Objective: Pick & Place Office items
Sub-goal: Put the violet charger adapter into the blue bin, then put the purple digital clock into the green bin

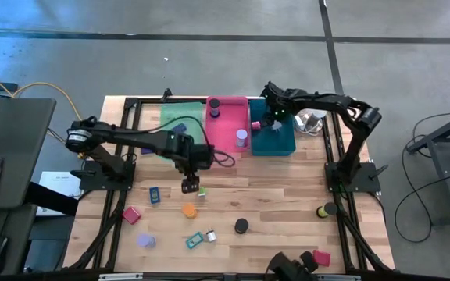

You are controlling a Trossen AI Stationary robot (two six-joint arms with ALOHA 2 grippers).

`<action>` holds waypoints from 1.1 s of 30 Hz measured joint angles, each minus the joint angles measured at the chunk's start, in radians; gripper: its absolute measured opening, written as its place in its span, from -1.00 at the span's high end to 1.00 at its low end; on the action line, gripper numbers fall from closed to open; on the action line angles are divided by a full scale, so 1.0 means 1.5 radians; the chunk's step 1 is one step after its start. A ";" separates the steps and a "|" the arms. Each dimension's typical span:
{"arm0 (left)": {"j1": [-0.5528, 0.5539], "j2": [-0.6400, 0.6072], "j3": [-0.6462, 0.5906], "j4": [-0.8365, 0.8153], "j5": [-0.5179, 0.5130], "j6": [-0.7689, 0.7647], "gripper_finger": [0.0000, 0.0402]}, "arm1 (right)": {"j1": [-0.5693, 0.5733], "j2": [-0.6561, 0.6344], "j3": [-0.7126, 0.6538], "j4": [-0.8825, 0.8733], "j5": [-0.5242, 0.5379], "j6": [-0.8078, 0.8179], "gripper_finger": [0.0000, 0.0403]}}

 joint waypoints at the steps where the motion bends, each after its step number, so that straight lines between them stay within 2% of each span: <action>1: -0.008 0.000 0.000 0.004 -0.003 -0.004 -0.27 | -0.002 0.000 0.000 0.000 0.001 0.007 0.00; 6: -0.043 0.000 0.000 0.007 -0.043 -0.029 -0.27 | -0.003 0.000 0.000 -0.001 -0.001 0.015 0.00; 7: -0.049 0.000 0.000 0.007 -0.050 -0.031 -0.27 | -0.003 0.000 0.000 -0.001 -0.002 0.020 -0.05; 13: -0.073 0.000 0.000 0.010 -0.063 -0.048 -0.27 | -0.003 0.000 0.000 0.002 0.003 0.029 -0.69; 17: -0.082 0.000 0.000 0.010 -0.071 -0.054 -0.27 | -0.001 -0.001 0.000 0.031 0.018 -0.006 -0.94; 24: -0.084 0.000 0.000 0.008 -0.072 -0.056 -0.27 | -0.001 -0.058 0.001 0.038 -0.004 -0.023 -0.84; 27: -0.084 0.000 -0.001 0.006 -0.075 -0.056 -0.27 | -0.001 -0.103 0.001 0.036 -0.008 -0.020 -0.81; 33: -0.084 0.000 -0.023 0.003 -0.108 -0.056 -0.27 | 0.013 -0.215 0.001 0.037 -0.065 -0.021 -0.79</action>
